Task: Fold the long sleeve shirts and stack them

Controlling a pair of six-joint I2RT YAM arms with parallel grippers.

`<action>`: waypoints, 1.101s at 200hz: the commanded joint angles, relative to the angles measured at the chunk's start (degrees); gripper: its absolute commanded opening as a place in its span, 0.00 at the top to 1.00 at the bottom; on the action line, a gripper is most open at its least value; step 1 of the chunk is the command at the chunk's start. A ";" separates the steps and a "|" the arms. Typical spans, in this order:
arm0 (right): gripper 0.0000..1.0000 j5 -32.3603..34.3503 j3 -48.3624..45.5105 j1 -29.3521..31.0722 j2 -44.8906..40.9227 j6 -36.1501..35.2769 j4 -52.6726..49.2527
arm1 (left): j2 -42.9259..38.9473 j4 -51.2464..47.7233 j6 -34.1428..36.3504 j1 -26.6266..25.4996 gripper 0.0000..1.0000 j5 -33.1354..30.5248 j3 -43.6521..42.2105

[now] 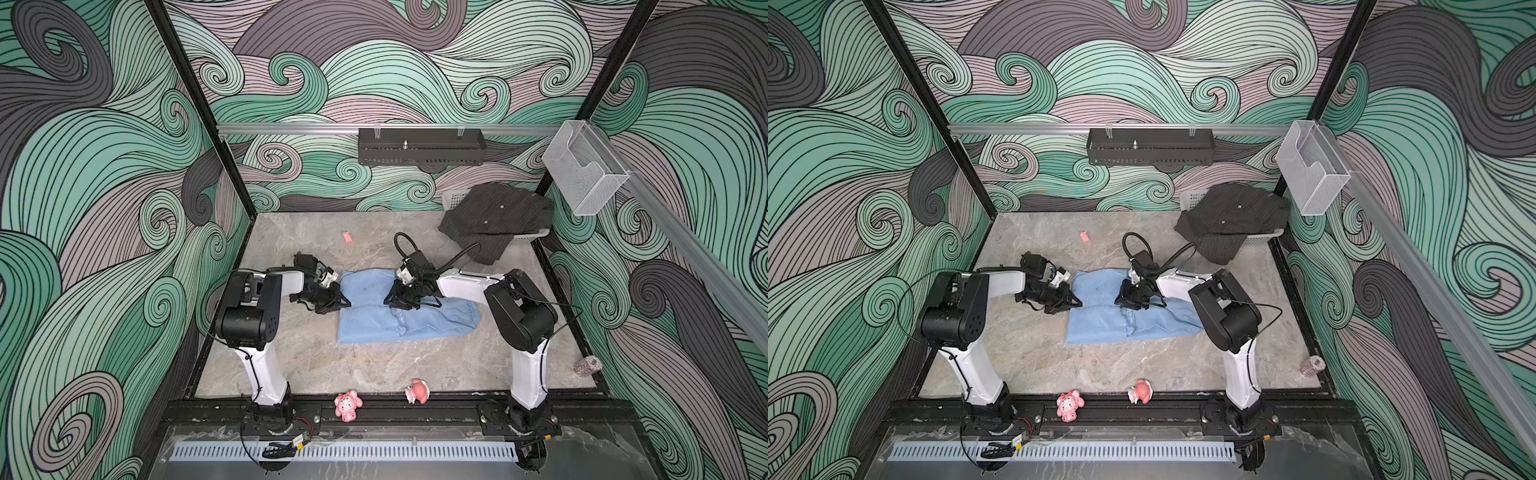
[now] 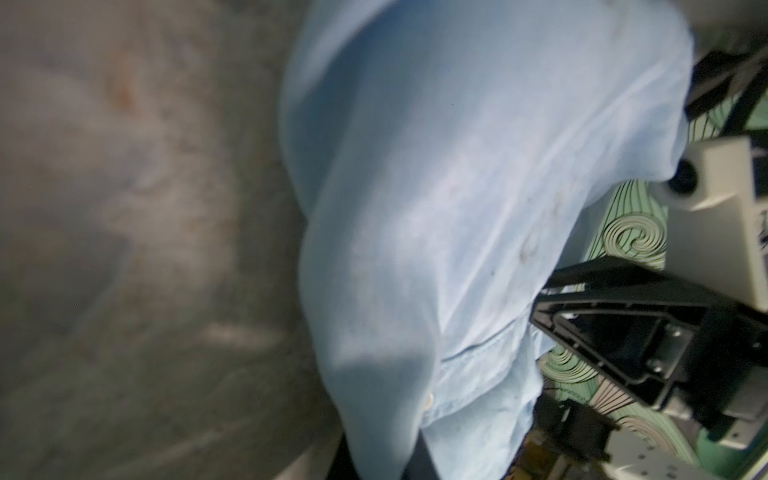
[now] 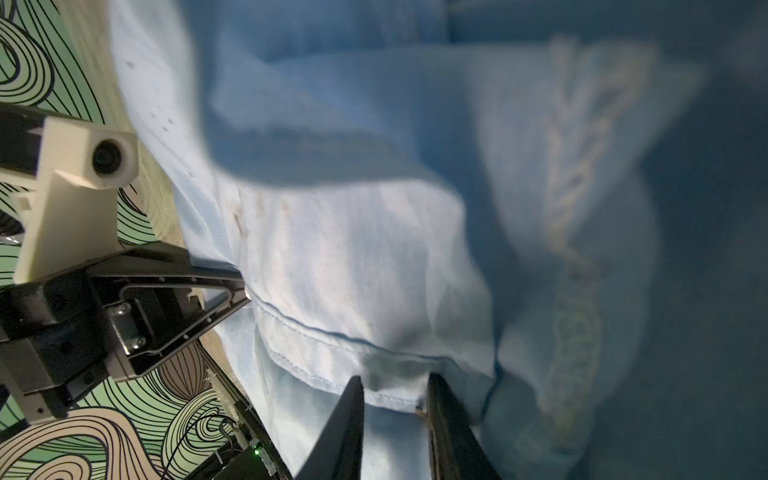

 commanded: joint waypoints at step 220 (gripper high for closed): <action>0.89 6.96 0.71 4.67 1.03 0.66 -11.80 | -17.39 -25.63 2.92 -5.51 1.00 -8.03 11.04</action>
